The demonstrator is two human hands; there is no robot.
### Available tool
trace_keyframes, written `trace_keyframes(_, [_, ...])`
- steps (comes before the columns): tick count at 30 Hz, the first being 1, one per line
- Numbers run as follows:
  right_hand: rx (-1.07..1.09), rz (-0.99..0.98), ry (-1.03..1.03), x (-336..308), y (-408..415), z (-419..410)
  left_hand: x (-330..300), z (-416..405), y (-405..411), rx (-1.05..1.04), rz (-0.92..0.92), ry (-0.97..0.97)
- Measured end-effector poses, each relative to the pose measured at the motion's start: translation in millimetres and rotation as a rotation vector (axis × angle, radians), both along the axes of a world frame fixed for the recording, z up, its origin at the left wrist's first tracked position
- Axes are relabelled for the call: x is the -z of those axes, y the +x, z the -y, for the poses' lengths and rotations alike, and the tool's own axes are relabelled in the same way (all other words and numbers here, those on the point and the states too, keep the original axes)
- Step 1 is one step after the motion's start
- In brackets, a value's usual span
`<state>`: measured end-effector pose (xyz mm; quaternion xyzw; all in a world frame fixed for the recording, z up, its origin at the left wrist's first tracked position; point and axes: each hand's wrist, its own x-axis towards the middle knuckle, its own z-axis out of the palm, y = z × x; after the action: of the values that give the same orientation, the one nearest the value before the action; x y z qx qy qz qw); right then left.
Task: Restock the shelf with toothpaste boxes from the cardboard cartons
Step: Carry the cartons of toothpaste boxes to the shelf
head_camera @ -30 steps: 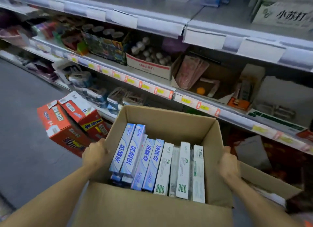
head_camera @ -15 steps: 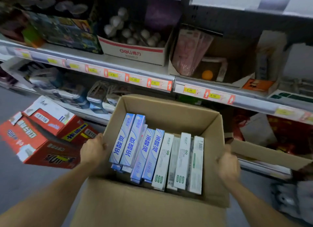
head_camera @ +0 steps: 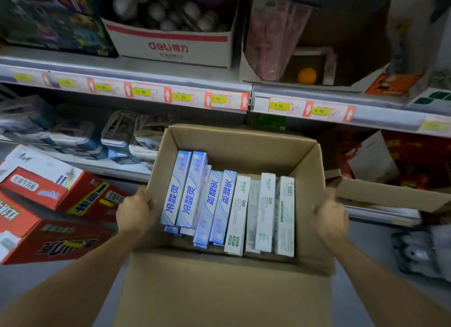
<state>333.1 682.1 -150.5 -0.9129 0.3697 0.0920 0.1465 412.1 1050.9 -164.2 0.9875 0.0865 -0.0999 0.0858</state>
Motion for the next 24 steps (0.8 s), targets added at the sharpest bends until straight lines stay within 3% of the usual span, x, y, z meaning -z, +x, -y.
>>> trace_keyframes(15, [0.048,0.056,0.045,39.0,-10.1,1.7,34.2,2.6,-1.5,0.021,0.071,-0.034])
trace_keyframes(24, [0.032,0.023,0.045,35.2,-18.9,0.5,30.3,2.7,-7.0,0.033,0.012,-0.021])
